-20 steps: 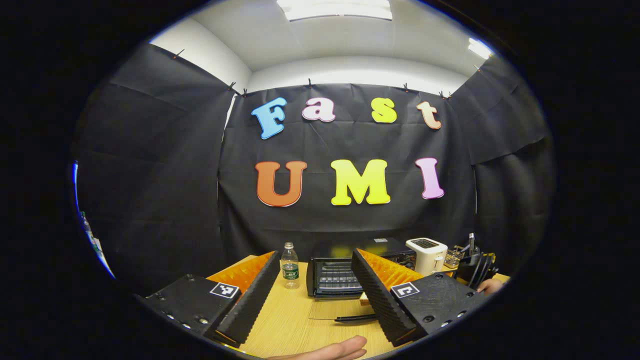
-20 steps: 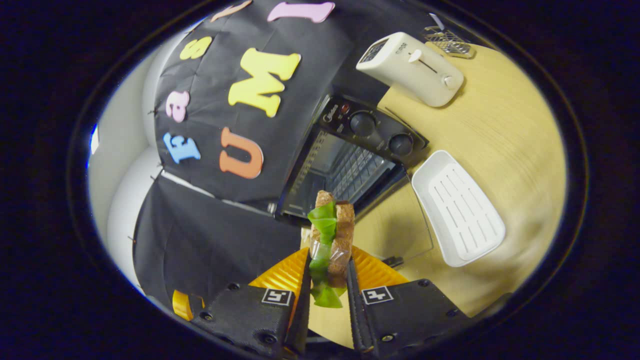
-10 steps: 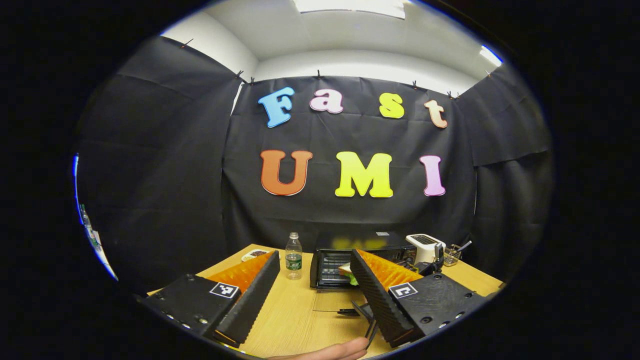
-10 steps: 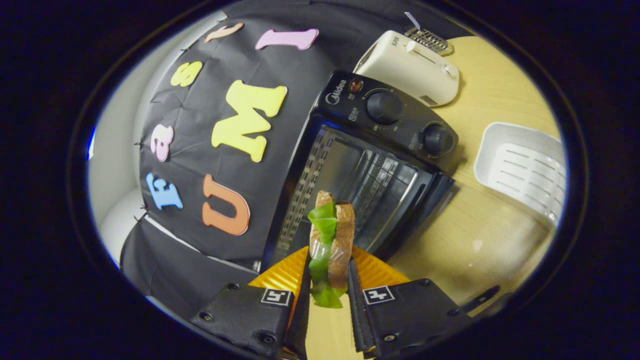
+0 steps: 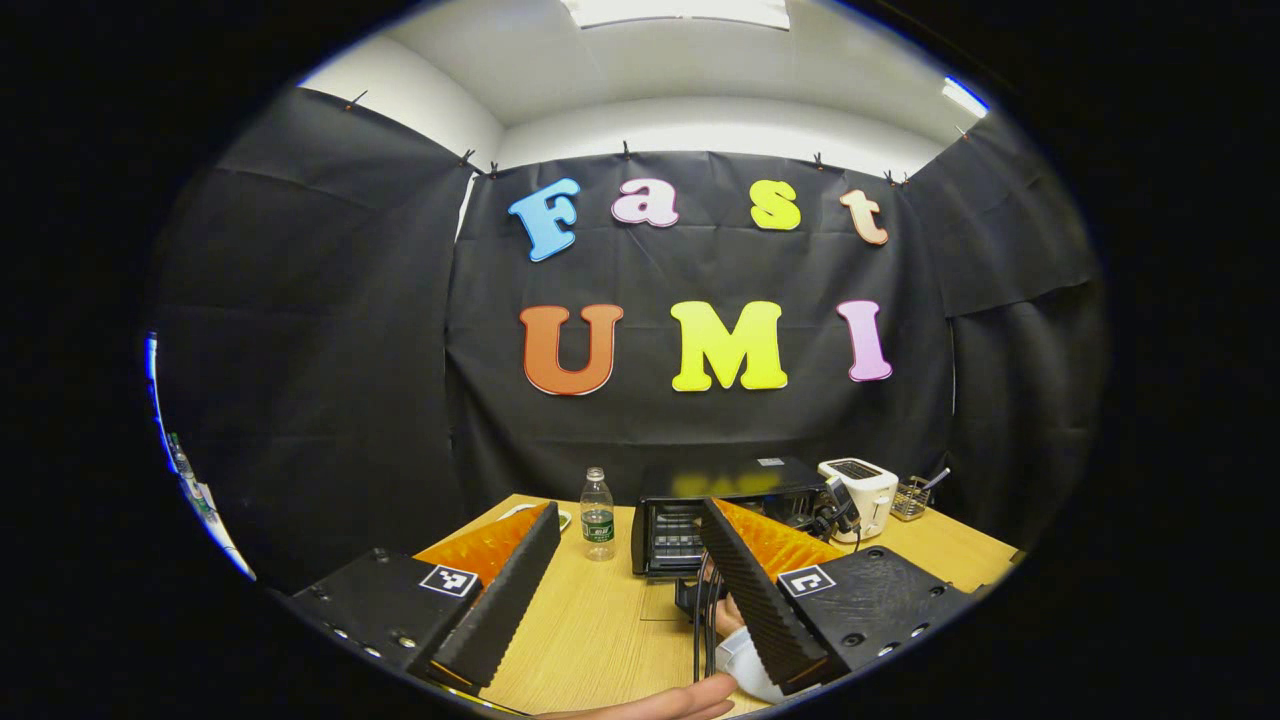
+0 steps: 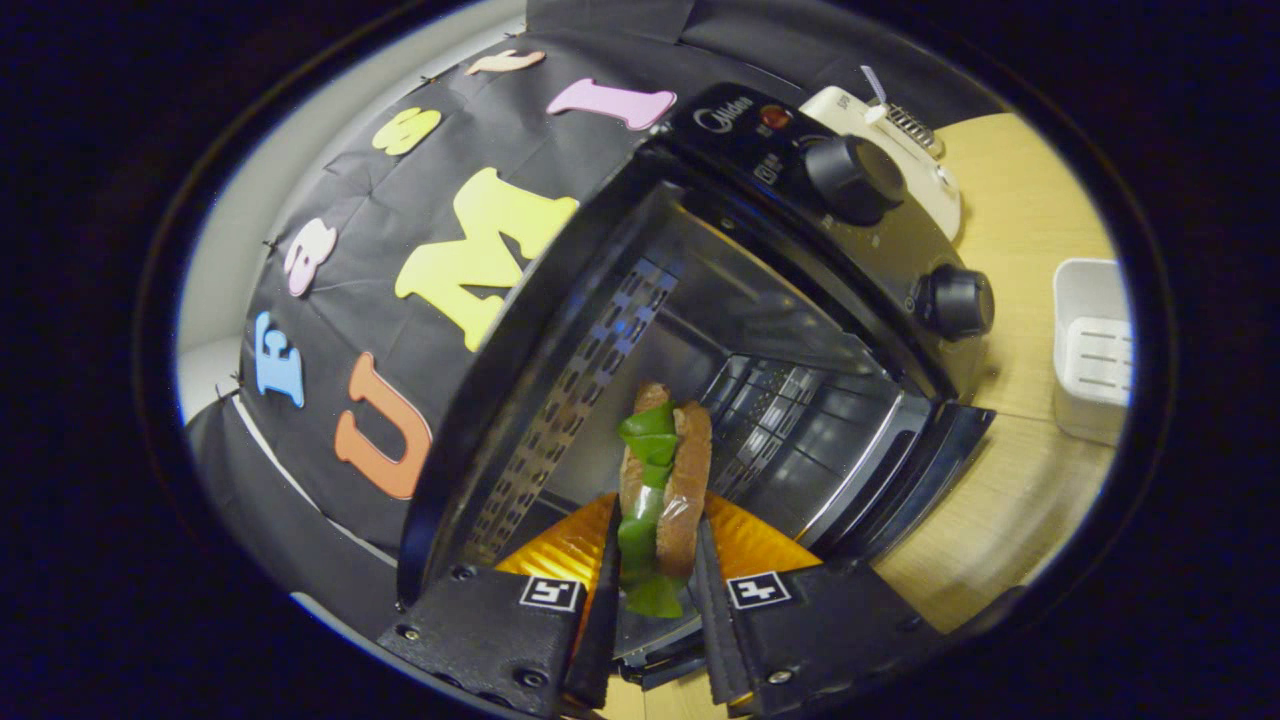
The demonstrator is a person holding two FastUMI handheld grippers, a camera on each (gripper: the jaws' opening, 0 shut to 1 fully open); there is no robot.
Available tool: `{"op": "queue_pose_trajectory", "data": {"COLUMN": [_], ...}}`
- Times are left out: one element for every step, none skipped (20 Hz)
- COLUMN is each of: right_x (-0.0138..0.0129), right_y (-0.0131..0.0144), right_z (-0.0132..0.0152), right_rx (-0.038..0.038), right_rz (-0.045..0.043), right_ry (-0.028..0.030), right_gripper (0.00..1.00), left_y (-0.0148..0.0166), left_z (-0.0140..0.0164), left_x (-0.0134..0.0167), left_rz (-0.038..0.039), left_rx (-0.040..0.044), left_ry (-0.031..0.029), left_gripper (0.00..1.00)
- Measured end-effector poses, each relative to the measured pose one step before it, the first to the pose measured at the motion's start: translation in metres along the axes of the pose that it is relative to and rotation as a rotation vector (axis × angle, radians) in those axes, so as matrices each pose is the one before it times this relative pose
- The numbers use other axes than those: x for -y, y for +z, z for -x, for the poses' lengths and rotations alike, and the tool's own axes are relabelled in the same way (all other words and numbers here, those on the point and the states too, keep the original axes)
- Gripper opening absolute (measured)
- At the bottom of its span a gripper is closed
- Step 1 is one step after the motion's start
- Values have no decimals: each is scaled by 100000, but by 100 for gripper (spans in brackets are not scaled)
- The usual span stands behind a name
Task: Open the electric oven with the left hand, put the food in, and close the electric oven.
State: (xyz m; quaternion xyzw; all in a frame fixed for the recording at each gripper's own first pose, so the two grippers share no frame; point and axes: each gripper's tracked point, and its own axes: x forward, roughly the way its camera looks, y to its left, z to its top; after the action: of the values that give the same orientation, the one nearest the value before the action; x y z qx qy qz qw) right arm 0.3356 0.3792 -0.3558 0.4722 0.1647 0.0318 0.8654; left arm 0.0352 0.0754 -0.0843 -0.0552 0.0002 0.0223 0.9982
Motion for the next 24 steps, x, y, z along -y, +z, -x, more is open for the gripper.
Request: {"op": "queue_pose_trajectory", "data": {"right_x": [-180,-163,-44,81,97,-8,-70,-194,-250,10,-23,-39,73,174,-76,-165,-247,91,-127,-100,66,-3,81,-112], "right_y": [77,-64,-50,37,-69,3,-118,-57,-114,-64,-54,-92,-17,-16,-247,26,-296,-464,43,43,-237,-55,263,-3], "right_z": [-114,-55,153,-72,52,-80,26,36,67,86,98,-64,124,89,387,252,40,-28,15,-296,-18,-25,-103,-49], "right_rx": [479,-473,182,345,247,-34,-425,-264,-76,411,-183,-72,-365,-938,-1541,-1352,-1416,-1371,-1253,-1022,-1621,-725,-114,-215], "right_rz": [380,-91,194,1115,926,717,688,1128,2850,3044,3612,3554,4050,3727,2629,1362,1989,3599,3515,3647,3605,4011,4365,4974], "right_ry": [282,100,109,-216,-200,-390,-289,62,-660,-881,-679,-785,-778,-1092,-40,-10,-313,-353,-252,-436,-564,-1310,-1233,-1119], "right_gripper": [42,43,37,47,48,37,50,52,57,60,66,57,72,74,76,76,69,75,80,80,97,98,99,100], "left_y": [-171,-182,-301,-203,-318,-268,-283,-224,-47,-19,-167,-18,81,70,-2,-29,-251,-134,57,-65,63,-125,-401,-318], "left_z": [-228,-189,-227,-86,-148,-81,-285,-16,-20,-154,-84,5,-40,112,62,57,-91,63,57,83,23,-42,-67,-59], "left_x": [-158,-66,-3,-20,-36,138,107,75,81,153,-22,27,-10,-29,-76,-87,-56,-73,-110,-67,18,-25,-91,-135], "left_rz": [258,326,382,348,463,268,59,-126,-130,-71,233,207,-22,-381,-543,-1041,-1104,-921,-551,-44,408,543,432,56], "left_rx": [-234,-874,-925,-810,-1001,-955,-537,-677,-151,-219,-426,-110,167,235,300,-284,-729,-616,40,211,264,-422,-687,-952], "left_ry": [397,536,463,215,229,147,335,60,-178,-126,152,10,27,338,584,573,794,622,309,130,57,53,323,503], "left_gripper": [93,93,93,93,93,93,93,93,93,93,93,93,93,93,93,93,93,93,93,93,93,93,93,93]}}
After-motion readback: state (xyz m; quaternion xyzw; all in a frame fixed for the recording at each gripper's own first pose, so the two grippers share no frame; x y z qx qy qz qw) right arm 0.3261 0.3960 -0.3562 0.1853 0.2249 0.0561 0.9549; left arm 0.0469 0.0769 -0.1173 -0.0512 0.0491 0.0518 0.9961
